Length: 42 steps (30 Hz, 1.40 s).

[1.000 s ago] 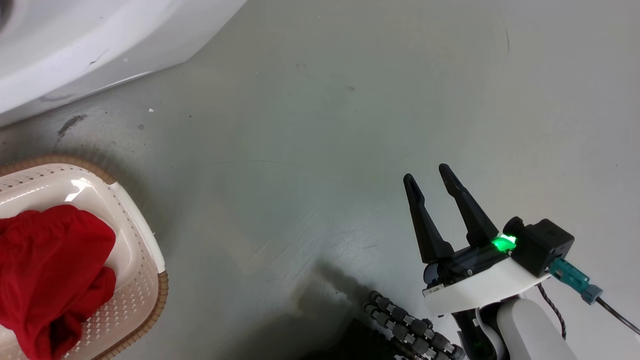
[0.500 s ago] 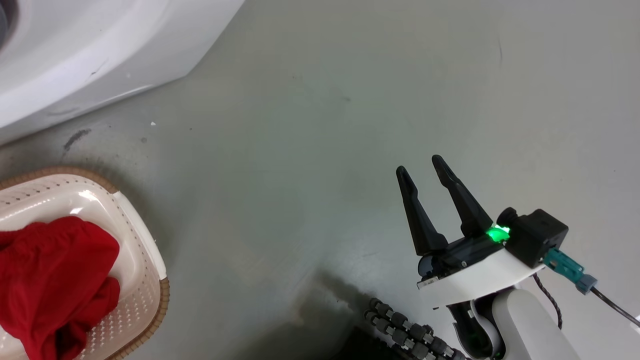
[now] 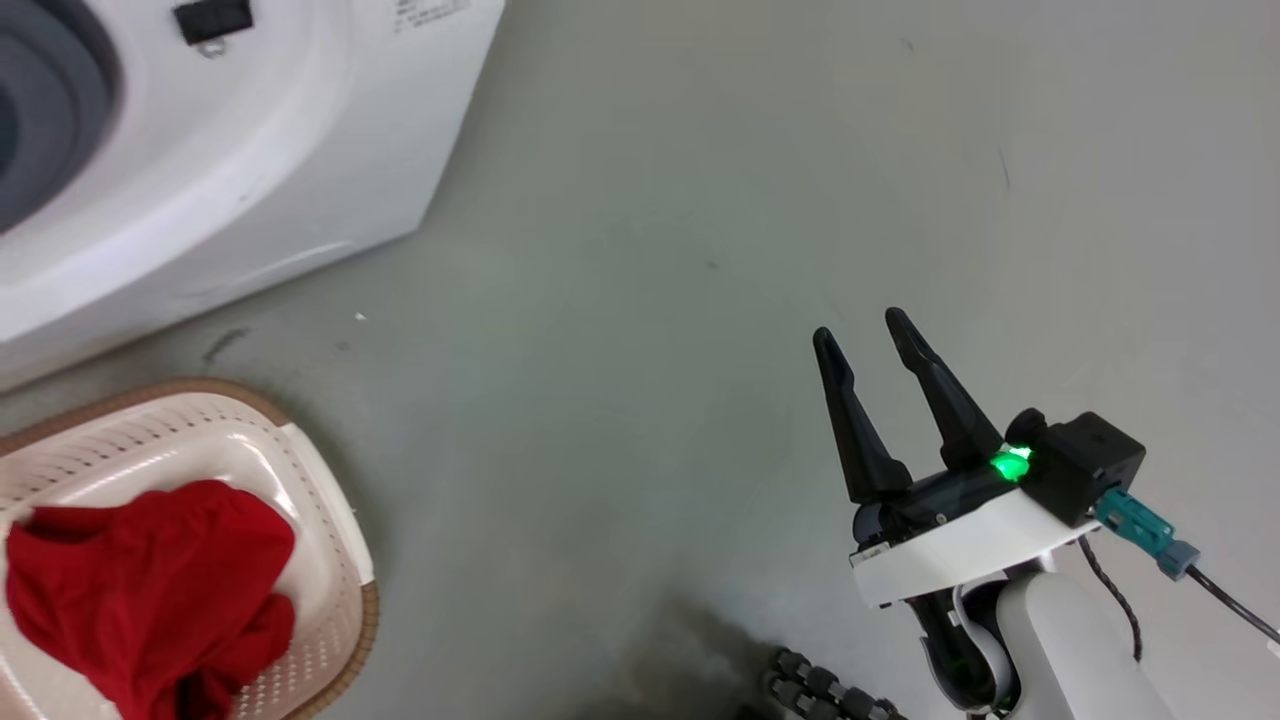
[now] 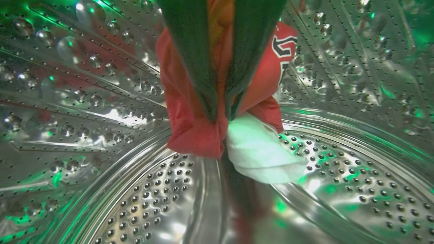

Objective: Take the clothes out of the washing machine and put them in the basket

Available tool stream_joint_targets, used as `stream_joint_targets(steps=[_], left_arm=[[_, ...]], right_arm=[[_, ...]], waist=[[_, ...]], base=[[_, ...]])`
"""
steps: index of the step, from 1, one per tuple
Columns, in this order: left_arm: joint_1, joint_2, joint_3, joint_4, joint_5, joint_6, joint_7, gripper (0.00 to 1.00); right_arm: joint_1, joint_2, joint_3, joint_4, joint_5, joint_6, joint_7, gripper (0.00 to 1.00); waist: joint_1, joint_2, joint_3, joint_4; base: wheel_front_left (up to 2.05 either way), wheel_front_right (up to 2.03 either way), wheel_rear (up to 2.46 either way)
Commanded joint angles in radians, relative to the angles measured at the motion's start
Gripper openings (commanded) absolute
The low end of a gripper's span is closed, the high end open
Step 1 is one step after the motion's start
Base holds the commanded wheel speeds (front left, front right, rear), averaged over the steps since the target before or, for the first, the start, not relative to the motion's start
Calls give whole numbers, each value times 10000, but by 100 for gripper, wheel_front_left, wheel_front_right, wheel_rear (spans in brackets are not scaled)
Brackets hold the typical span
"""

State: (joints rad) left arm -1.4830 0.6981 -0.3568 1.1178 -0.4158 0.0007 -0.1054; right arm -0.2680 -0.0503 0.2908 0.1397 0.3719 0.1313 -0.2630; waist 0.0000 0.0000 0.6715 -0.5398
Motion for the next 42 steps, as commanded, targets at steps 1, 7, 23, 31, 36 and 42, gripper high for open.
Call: stream_joint_targets(steps=[1,7,23,31,36,42], left_arm=[[273,-58,38,42,-57,42,-178,0],[1797,-513,415,161,-637,6,-1263,0],[6625,-1704,1831,-3869,-1044,734,-1619,0],[8658,-2137,1873,-6065,-893,963,-1609,0],[9829,-2313,1693,-7278,-904,1242,-1507,0],[11404,-2570,1532,-8552,-971,1786,-1234,0]], right_arm=[[50,2,-50,49,-83,-11,0,100],[391,2,-448,-49,-457,-11,251,100],[1335,1,-1458,-858,-1409,-9,1287,100],[1910,1,-1905,-1337,-1727,-9,1861,100],[2217,-1,-2138,-1593,-1899,-9,2189,100],[2599,-1,-2334,-1886,-2077,-9,2471,100]], waist=[[0,0,-347,207],[0,0,-1301,641],[0,0,-3495,1952],[0,0,-4394,2584],[0,0,-4877,2997],[0,0,-5371,3498]], base=[[0,0,0],[0,0,0],[0,0,0],[0,0,0],[0,0,0],[0,0,0]])
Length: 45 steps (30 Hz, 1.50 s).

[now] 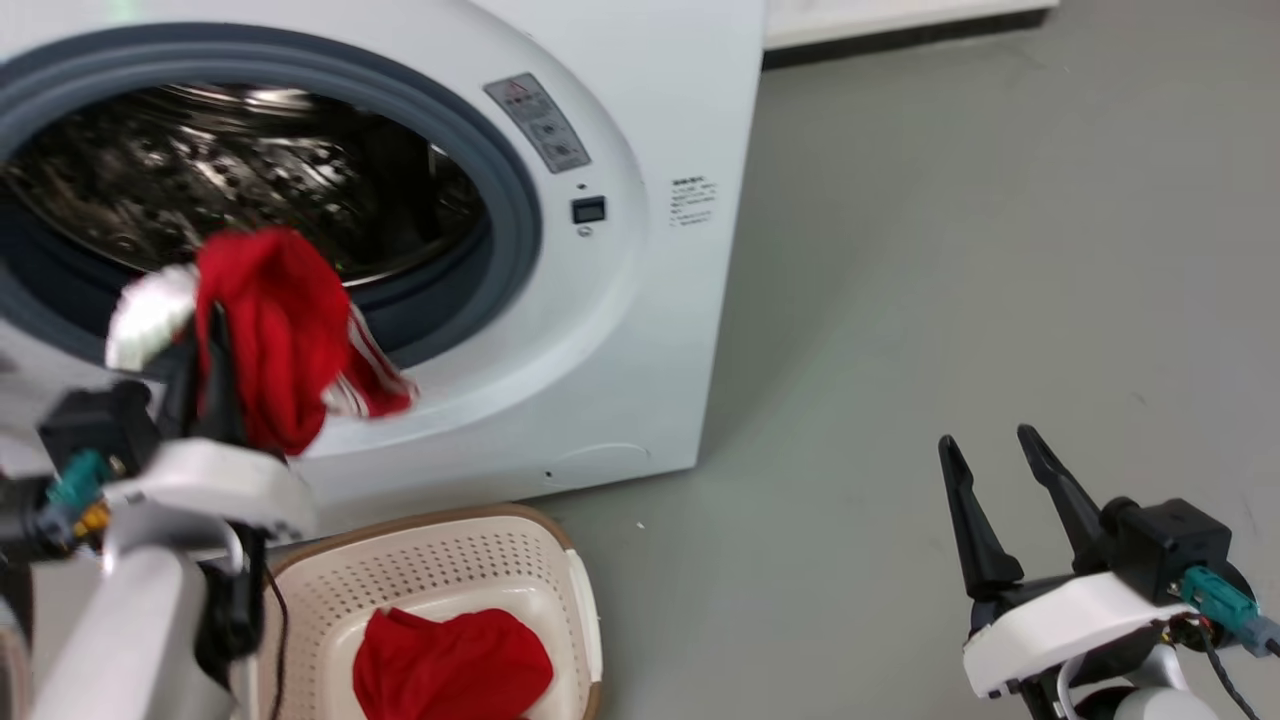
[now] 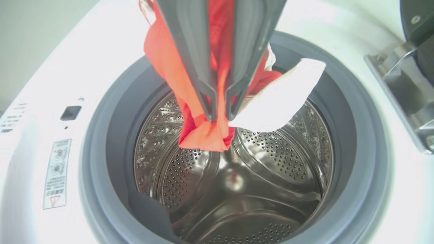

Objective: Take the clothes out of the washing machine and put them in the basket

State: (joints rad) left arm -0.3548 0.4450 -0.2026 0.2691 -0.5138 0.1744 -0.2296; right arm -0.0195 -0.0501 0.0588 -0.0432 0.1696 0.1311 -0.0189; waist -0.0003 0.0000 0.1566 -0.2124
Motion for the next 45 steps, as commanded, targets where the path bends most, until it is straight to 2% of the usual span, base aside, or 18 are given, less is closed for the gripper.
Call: stream_joint_targets(steps=[1,10,16,23,29,38,45], left_arm=[[382,-111,-30,-222,-41,106,27,0],[2414,-635,-207,-1016,-114,741,-105,0],[3226,-1147,-296,-830,-387,872,-189,0],[2941,-1768,-455,365,-600,347,-310,0],[2206,-2022,-289,1693,-659,-103,-353,0],[274,-2421,172,3985,-261,-869,-375,0],[-990,-2757,-44,6183,287,-1422,-355,0]], right_arm=[[158,-3,-48,-98,-70,-7,62,100],[476,-1,-139,-401,-279,-7,401,100],[441,-1,-119,-708,-354,-7,512,100],[110,-1,0,-954,-388,-7,543,100],[-279,0,108,-1069,-318,-7,405,100],[-1012,2,256,-1101,-263,-7,166,100],[-1522,0,431,-990,-199,-7,-66,100]], waist=[[3,0,-275,298],[3,0,-569,758],[3,0,-224,940],[3,0,657,814],[3,0,1541,558],[3,0,3223,141],[3,0,4338,-64]], base=[[0,0,0],[0,0,0],[0,0,0],[0,0,0],[0,0,0],[0,0,0],[0,0,0]])
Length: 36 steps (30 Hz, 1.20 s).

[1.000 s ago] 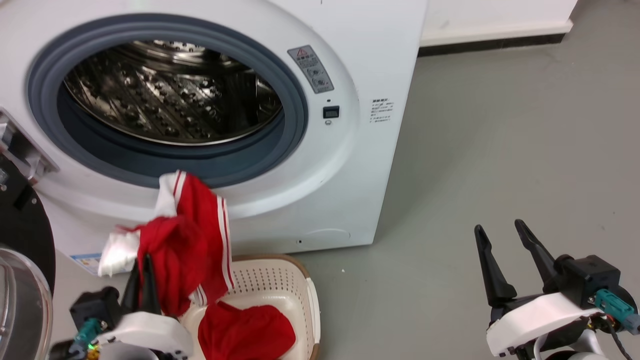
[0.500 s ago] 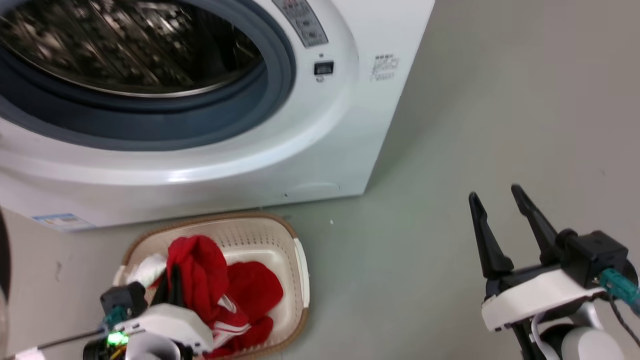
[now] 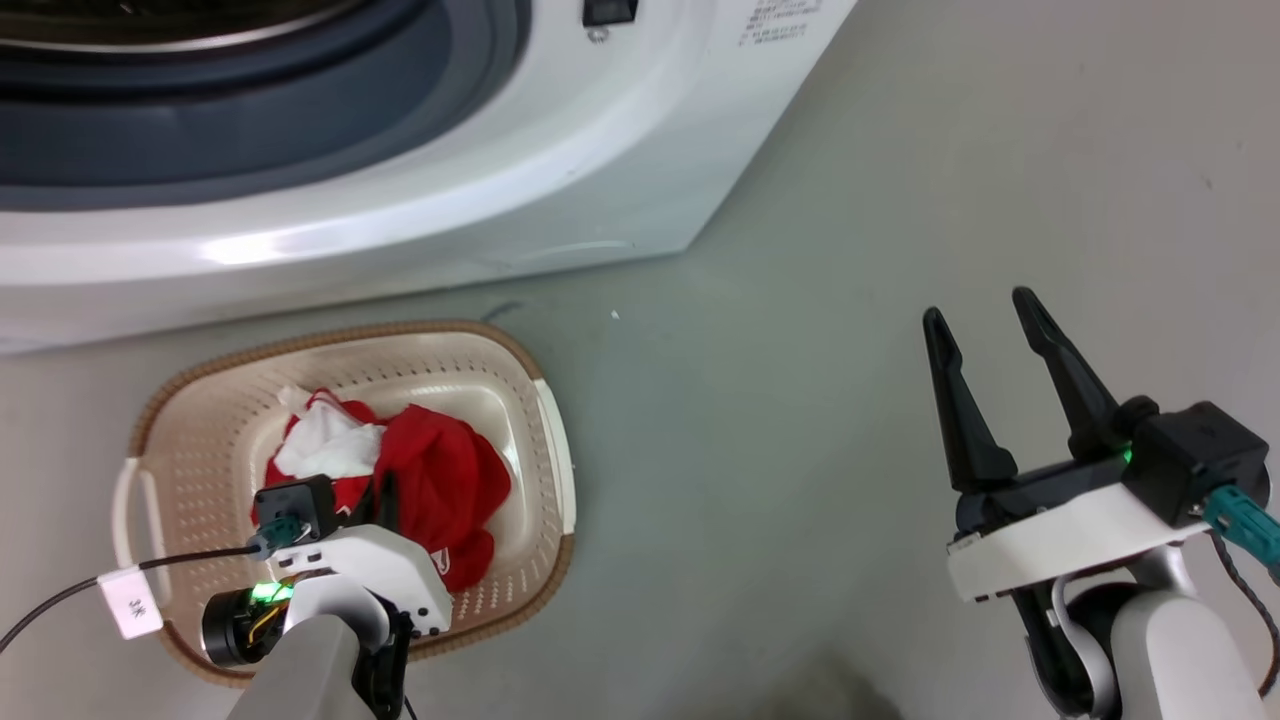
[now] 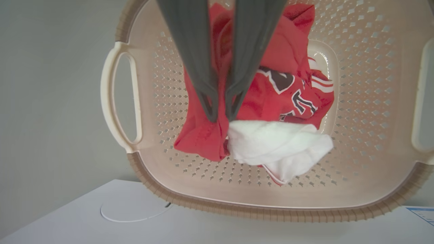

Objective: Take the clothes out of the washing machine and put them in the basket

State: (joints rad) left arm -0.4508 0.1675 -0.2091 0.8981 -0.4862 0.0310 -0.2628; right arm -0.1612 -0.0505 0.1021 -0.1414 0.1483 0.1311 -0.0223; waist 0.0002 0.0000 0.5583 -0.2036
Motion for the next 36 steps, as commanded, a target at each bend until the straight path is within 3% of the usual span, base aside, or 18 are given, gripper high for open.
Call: stream_joint_targets(steps=[1,10,12,13,14,25,36], left_arm=[[-194,-9,1,148,63,-43,-25,0],[-848,-97,79,2333,72,-358,-25,0],[-869,-133,138,2592,60,-370,-25,39],[-883,-146,170,2680,44,-380,-25,93],[-900,-151,201,2756,27,-393,-25,100],[-439,-391,393,2718,158,-644,-26,100],[720,-568,879,1231,564,-568,-26,100]], right_arm=[[-180,6,49,9,30,-7,-52,100],[-516,4,253,334,134,-7,-392,100],[-496,6,257,463,189,-7,-444,100],[-484,6,279,525,227,-7,-486,100],[-482,6,304,599,235,-7,-498,100],[-186,4,228,1059,114,-7,-471,100],[889,3,-157,990,-187,-7,74,100]], waist=[[-2,0,470,-200],[-2,0,1013,-489],[-2,0,958,-471],[-2,0,906,-453],[-2,0,826,-437],[-2,0,-1171,6],[-2,0,-3504,699]], base=[[0,0,0],[0,0,0],[0,0,0],[0,0,0],[0,0,0],[0,0,0],[0,0,0]])
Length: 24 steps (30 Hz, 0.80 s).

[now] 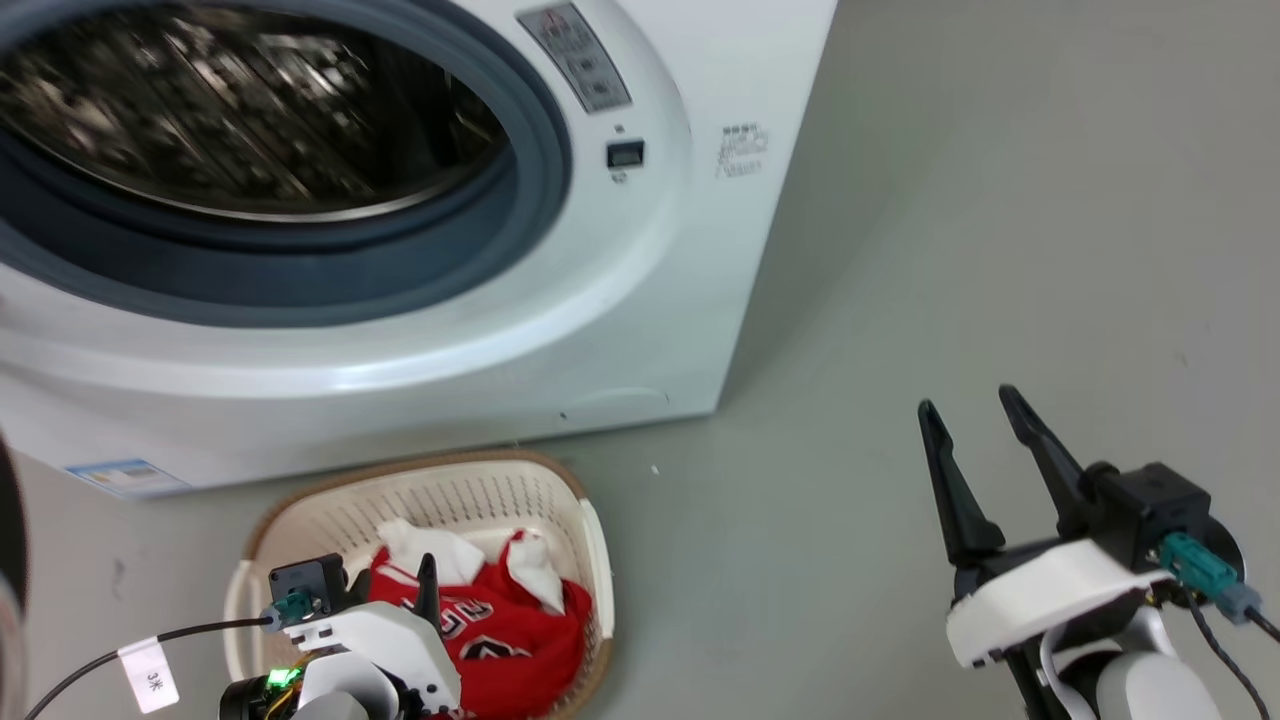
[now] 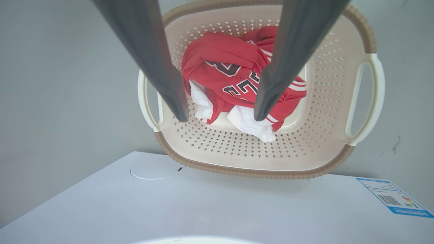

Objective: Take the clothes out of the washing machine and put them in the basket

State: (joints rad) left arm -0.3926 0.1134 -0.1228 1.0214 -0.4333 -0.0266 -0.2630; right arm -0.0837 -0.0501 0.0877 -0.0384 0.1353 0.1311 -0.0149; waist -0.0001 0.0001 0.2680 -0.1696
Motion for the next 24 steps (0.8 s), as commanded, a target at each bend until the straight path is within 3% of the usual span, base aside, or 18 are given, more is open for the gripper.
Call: stream_joint_targets(steps=[1,13,24], left_arm=[[224,-34,87,-225,92,28,-24,100],[1224,-29,896,-3683,1132,195,-24,100],[2517,333,872,-7117,2398,618,-22,100]], right_arm=[[218,-3,-54,-67,-79,-7,49,100],[1137,0,-278,-373,-706,-7,480,100],[1705,2,-431,-583,-1005,-7,569,100]], waist=[[1,-1,-731,428],[1,-1,-2027,1217],[1,-1,-2850,1530]], base=[[0,0,0],[0,0,0],[0,0,0]])
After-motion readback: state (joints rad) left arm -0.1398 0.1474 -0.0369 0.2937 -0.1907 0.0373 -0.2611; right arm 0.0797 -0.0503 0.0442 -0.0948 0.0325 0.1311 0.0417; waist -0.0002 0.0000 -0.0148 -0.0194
